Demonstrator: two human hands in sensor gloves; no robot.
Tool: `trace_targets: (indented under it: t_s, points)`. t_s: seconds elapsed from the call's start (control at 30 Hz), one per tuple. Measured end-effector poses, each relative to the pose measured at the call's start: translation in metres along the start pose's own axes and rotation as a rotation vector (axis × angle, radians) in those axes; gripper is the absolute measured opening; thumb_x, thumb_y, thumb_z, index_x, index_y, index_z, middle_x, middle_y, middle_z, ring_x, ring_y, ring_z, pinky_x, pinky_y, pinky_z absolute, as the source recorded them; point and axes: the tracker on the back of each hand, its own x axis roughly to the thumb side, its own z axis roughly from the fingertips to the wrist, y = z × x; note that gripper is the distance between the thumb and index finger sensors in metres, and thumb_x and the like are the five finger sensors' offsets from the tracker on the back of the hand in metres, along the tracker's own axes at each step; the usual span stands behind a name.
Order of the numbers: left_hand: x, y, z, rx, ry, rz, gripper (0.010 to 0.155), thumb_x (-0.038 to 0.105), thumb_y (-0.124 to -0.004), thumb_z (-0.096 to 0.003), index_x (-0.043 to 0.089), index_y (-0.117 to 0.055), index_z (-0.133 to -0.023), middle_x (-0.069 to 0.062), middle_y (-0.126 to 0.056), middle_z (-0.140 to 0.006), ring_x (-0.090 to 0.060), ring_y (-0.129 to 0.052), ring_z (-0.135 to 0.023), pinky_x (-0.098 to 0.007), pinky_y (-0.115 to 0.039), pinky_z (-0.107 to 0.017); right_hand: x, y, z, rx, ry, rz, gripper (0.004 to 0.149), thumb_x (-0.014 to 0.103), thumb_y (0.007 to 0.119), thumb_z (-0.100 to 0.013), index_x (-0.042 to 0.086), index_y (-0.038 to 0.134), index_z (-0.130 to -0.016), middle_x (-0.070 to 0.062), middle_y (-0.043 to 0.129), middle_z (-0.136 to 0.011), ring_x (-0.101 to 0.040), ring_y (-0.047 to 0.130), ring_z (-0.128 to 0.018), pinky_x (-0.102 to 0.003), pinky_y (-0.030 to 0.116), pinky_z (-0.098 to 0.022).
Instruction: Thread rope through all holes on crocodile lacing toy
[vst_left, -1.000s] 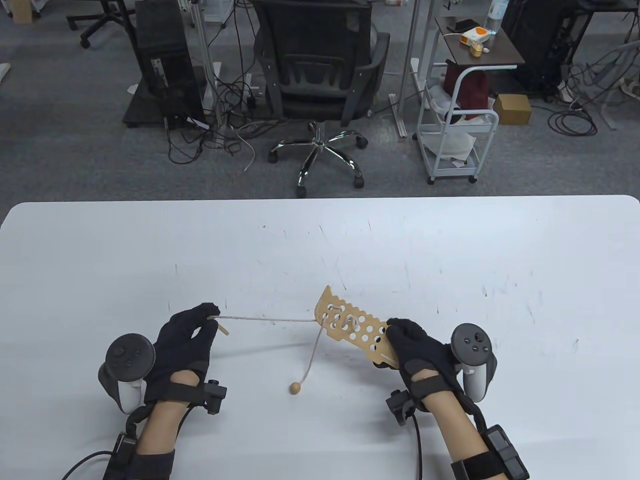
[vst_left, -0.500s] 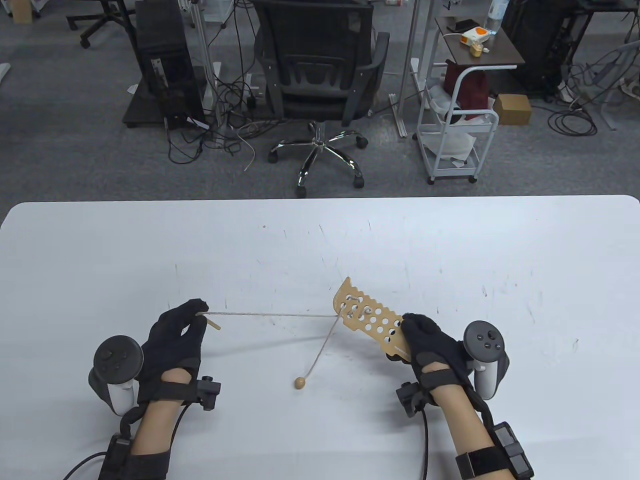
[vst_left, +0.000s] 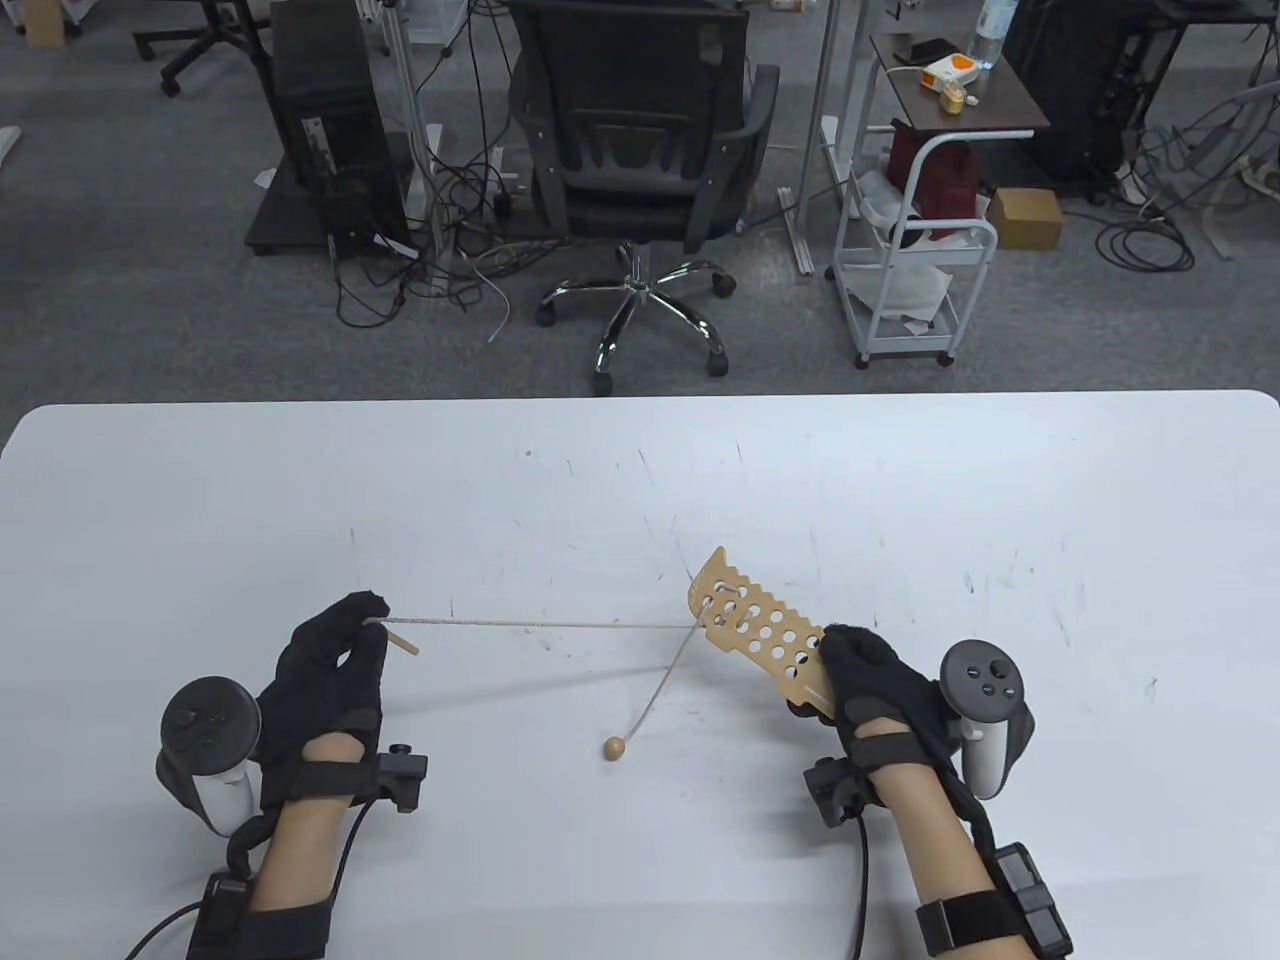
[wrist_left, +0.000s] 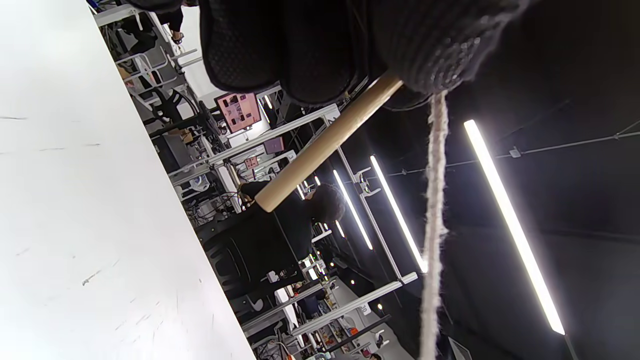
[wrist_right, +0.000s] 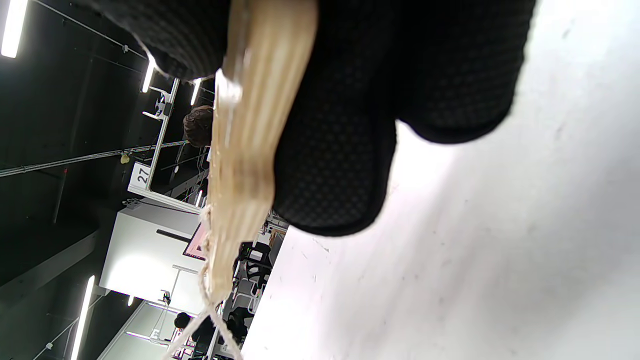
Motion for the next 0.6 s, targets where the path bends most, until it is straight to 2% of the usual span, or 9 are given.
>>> trace_targets:
  t_s: [0.3, 0.6]
  points:
    - [0.0, -0.009, 0.0, -0.048, 0.001, 0.006, 0.047, 0.037, -0.076, -0.0438, 0.038, -0.079, -0.09, 0.0, -0.082, -0.093, -0.03, -0.079, -0.089, -0.059, -0.05, -0.076, 0.005, 0.008, 0.004, 0.029, -0.042, -0.014, 0.047, 0.038, 0.075, -0.048, 0.008, 0.074, -0.084, -0.006, 0.1, -0.06, -0.021, 0.113, -0.037, -0.039, 0.089, -0.033]
    - [0.003, -0.019, 0.002, -0.105, -0.019, 0.007, 0.05, 0.033, -0.078, -0.0435, 0.038, -0.077, -0.093, 0.001, -0.091, -0.084, -0.028, -0.089, -0.079, -0.059, -0.055, -0.074, 0.015, 0.023, 0.014, 0.101, -0.096, -0.032, 0.047, 0.038, 0.075, -0.048, 0.008, 0.074, -0.084, -0.006, 0.1, -0.06, -0.021, 0.113, -0.037, -0.039, 0.089, -0.033]
